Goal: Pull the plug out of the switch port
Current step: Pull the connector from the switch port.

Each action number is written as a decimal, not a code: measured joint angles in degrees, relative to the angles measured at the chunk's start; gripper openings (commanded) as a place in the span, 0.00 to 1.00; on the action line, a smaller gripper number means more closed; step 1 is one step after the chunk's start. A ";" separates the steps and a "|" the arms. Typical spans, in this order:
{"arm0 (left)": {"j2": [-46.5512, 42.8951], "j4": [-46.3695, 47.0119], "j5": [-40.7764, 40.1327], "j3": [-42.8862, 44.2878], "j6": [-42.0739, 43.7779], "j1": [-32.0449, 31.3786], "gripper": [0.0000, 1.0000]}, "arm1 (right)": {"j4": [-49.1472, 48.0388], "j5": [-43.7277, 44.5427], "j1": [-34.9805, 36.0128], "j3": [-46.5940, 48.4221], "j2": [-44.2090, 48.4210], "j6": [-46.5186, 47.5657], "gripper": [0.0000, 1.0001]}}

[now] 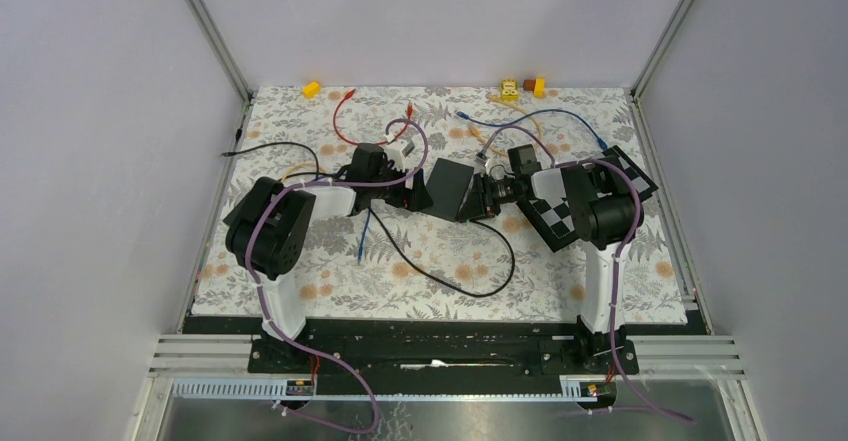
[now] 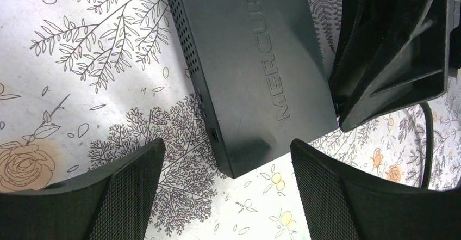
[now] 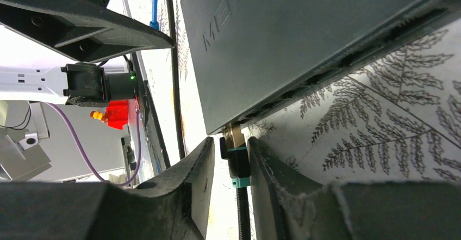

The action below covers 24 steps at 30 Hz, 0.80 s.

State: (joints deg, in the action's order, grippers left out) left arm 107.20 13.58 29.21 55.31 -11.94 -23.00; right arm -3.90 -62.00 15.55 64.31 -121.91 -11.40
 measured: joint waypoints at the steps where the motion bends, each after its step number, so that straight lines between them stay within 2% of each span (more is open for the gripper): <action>1: 0.00 -0.02 0.09 0.00 0.00 0.00 0.87 | -0.13 -0.15 -0.13 0.00 -0.15 -0.02 0.35; 9: 0.00 0.66 0.59 -0.46 -0.07 0.07 0.86 | -0.85 -0.74 -0.55 -0.02 -0.96 -0.44 0.23; 24: -0.07 1.27 -1.07 -0.63 1.92 -1.29 0.89 | 2.16 -2.08 -1.22 2.40 -3.41 -5.73 0.11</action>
State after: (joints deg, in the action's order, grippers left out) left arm 107.13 14.85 28.14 54.68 -10.02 -24.29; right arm -1.74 -64.07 14.33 66.72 -125.32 -17.12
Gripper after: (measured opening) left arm 0.874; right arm 0.272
